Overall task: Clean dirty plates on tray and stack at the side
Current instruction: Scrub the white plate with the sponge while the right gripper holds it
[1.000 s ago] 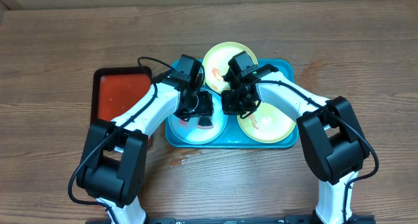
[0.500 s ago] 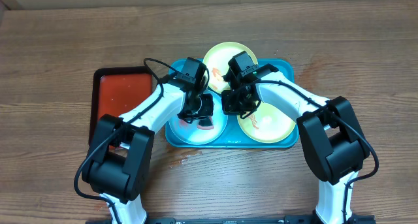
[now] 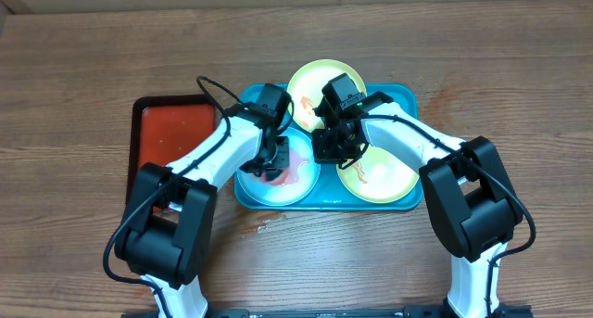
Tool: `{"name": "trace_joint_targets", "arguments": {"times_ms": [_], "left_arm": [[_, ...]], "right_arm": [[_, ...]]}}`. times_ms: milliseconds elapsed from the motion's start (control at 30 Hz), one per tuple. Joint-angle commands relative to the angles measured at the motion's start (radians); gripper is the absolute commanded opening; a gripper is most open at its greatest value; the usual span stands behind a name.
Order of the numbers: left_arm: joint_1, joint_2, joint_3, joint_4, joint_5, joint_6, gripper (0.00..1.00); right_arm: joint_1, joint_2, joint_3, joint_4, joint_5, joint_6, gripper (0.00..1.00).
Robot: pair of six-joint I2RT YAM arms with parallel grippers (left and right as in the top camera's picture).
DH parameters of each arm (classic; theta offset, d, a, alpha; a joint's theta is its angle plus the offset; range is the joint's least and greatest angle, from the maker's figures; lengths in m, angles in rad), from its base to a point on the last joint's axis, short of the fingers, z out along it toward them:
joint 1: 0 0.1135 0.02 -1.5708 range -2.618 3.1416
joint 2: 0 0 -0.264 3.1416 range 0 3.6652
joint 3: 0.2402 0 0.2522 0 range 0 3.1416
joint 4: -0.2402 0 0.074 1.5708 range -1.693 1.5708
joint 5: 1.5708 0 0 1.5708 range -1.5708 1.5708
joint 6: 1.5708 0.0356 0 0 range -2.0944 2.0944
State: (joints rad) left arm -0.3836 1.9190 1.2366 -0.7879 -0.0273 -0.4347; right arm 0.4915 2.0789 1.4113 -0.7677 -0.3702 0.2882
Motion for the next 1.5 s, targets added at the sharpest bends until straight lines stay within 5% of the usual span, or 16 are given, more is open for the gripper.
{"name": "trace_joint_targets", "arguments": {"times_ms": [0, 200, 533, 767, 967, 1100, 1333, 1467], "left_arm": [[0.063, 0.02, 0.035, -0.051, -0.212, 0.001, 0.04], [0.097, 0.02, 0.154, -0.137, -0.171, 0.006, 0.04], [0.068, 0.023, 0.066, -0.035, 0.293, 0.1, 0.04], [0.049, 0.024, -0.064, 0.105, 0.23, 0.125, 0.04], [0.057, 0.024, -0.064, 0.054, -0.161, 0.066, 0.04], [0.075, 0.024, -0.026, -0.013, -0.279, 0.044, 0.04], [0.105, 0.012, 0.109, -0.114, -0.287, 0.029, 0.04], [0.105, 0.011, 0.17, -0.126, -0.071, 0.064, 0.04]], "right_arm": [[-0.008, 0.009, 0.002, 0.0, 0.018, 0.004, 0.04], [-0.008, 0.009, 0.002, 0.0, 0.018, 0.004, 0.04], [-0.008, 0.009, 0.002, 0.0, 0.018, 0.004, 0.04], [-0.008, 0.009, 0.002, 0.003, 0.018, 0.005, 0.04], [-0.008, 0.009, 0.002, 0.003, 0.018, 0.005, 0.04], [-0.008, 0.009, 0.002, 0.003, 0.038, 0.033, 0.04], [-0.008, 0.009, 0.002, 0.004, 0.042, 0.035, 0.04], [-0.008, 0.009, 0.002, 0.014, 0.049, 0.035, 0.04]]}}
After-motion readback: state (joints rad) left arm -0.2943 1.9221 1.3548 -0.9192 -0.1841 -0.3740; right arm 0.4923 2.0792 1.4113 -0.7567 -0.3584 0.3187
